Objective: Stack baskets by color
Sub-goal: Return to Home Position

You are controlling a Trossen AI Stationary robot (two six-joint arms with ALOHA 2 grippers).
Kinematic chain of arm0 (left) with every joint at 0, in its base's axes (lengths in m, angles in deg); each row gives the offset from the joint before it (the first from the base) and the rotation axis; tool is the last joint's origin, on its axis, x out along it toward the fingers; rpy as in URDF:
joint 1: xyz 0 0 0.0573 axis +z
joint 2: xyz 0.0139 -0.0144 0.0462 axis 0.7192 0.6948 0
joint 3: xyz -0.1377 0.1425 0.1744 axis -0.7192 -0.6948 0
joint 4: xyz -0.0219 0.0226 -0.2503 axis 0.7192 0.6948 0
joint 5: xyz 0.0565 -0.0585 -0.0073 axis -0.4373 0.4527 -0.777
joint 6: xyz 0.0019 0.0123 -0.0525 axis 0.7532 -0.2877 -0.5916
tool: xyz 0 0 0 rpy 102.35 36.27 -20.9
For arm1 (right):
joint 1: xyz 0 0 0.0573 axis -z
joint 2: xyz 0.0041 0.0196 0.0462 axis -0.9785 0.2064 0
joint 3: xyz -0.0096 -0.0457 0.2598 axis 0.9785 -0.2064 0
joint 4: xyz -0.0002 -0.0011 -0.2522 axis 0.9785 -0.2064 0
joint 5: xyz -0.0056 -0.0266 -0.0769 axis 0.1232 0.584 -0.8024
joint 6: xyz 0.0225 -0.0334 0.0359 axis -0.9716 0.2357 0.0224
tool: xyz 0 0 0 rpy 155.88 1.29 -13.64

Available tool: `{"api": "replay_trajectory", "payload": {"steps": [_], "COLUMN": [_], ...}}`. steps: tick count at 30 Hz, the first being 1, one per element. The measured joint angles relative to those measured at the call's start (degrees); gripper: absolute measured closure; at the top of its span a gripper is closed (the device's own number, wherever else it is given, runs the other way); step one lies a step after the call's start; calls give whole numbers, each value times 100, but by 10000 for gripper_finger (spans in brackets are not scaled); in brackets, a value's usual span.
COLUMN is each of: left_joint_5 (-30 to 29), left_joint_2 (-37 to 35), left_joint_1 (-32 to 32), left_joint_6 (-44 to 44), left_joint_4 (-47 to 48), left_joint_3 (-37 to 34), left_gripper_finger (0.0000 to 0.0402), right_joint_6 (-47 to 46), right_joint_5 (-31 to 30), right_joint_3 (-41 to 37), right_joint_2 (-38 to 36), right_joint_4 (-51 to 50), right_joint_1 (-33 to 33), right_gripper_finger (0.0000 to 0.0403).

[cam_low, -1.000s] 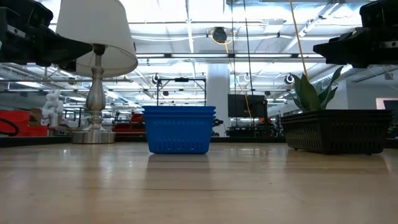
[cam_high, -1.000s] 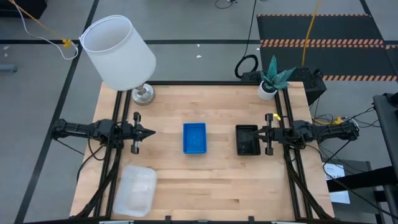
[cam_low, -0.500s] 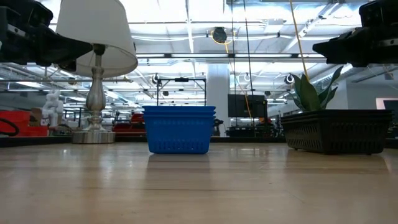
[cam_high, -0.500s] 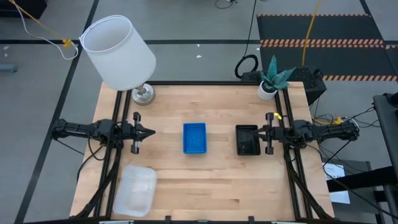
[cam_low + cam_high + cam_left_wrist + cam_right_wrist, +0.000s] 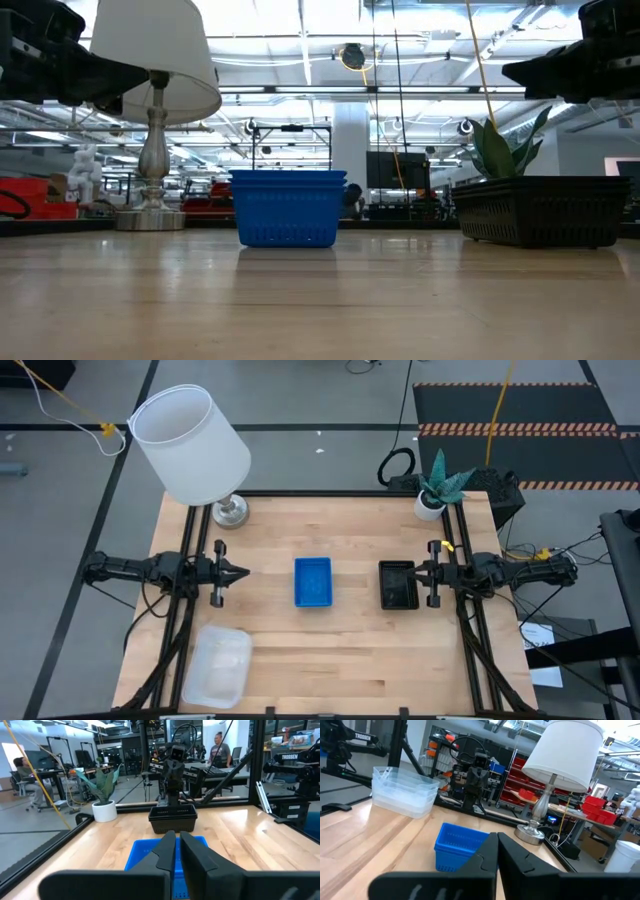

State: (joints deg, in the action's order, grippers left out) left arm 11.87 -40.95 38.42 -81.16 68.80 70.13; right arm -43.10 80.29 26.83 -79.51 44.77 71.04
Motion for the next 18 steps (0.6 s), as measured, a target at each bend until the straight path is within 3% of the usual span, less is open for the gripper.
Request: {"api": "replay_trajectory", "payload": {"steps": [18], "left_joint_5": [7], "left_joint_2": [0], "left_joint_1": [0], "left_joint_6": [2], "left_joint_4": [-2], "left_joint_3": [0], "left_gripper_finger": [371], "right_joint_6": [-1], "right_joint_5": [9], "right_joint_3": [0], "right_joint_2": [0], "right_joint_4": [27], "right_joint_1": [0], "right_gripper_finger": [403]}}
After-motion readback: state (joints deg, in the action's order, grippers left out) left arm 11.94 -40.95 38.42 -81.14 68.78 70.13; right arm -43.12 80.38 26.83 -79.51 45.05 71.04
